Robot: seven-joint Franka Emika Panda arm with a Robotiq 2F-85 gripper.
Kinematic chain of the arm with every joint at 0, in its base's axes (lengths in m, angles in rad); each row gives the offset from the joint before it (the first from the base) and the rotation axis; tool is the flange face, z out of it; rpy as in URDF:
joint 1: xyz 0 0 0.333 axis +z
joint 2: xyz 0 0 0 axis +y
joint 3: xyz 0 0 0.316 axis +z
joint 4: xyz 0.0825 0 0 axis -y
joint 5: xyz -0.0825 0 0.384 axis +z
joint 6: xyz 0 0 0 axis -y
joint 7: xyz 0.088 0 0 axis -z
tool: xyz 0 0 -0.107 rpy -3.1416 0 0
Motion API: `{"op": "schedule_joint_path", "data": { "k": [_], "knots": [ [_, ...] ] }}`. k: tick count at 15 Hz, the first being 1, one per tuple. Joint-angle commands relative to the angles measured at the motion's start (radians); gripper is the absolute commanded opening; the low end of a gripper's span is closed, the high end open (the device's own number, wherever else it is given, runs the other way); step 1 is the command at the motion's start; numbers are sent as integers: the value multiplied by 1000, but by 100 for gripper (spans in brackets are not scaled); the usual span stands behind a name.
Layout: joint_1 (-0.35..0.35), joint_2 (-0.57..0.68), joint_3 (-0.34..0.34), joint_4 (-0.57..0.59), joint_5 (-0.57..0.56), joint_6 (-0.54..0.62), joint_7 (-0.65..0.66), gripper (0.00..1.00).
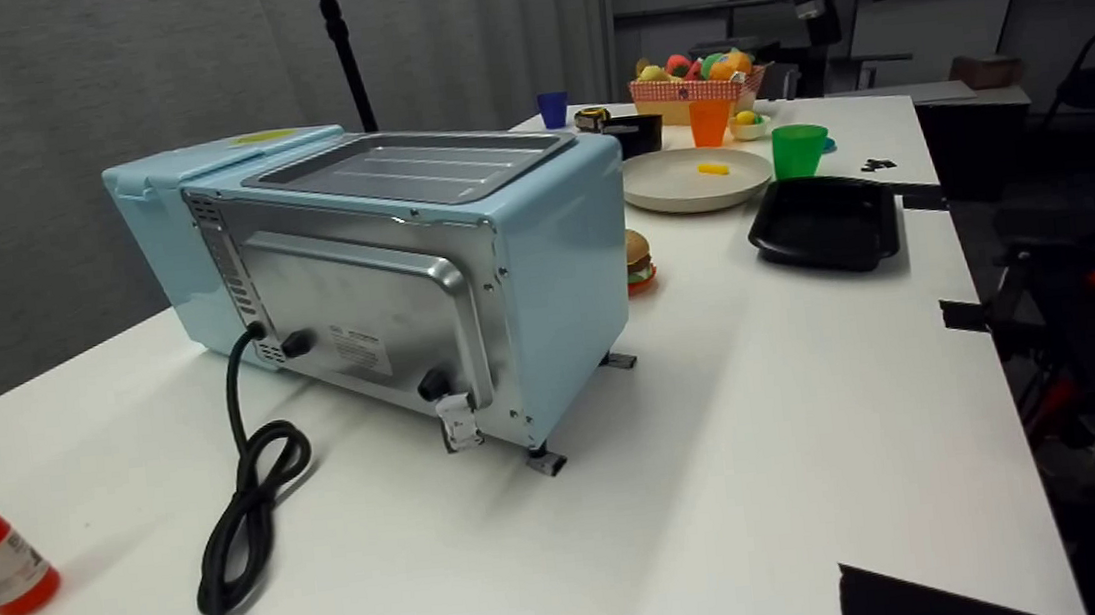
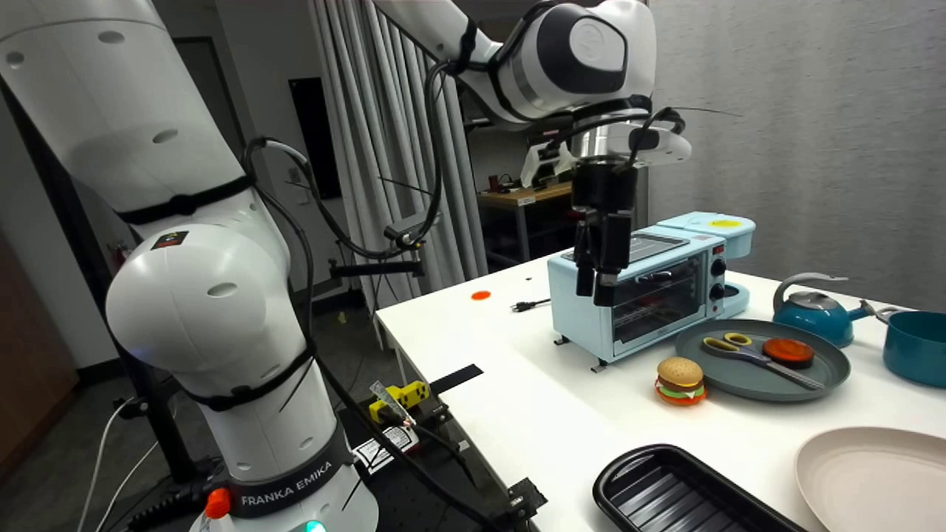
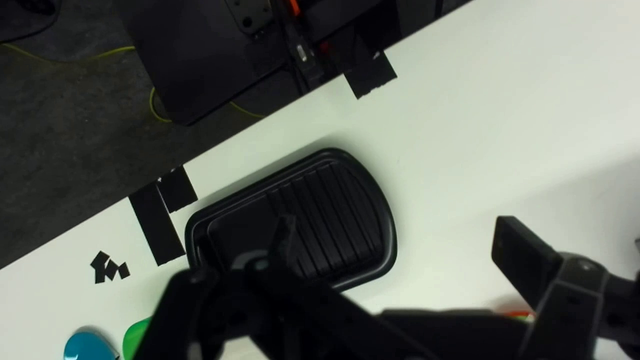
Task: Remove the yellow object from the plate and put it in the green cup.
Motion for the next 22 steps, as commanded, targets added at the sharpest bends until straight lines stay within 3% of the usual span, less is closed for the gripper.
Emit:
{"op": "schedule_joint_path", "data": {
  "k": [1, 5, 16, 22],
  "knots": [
    [-32, 33, -46, 33, -11, 90, 32, 100],
    [-55, 46, -84, 48, -9, 166, 81, 100],
    [-46, 39, -85, 39, 4, 148, 66, 100],
    [-62, 139, -107, 109, -6, 166, 96, 100]
  ]
}}
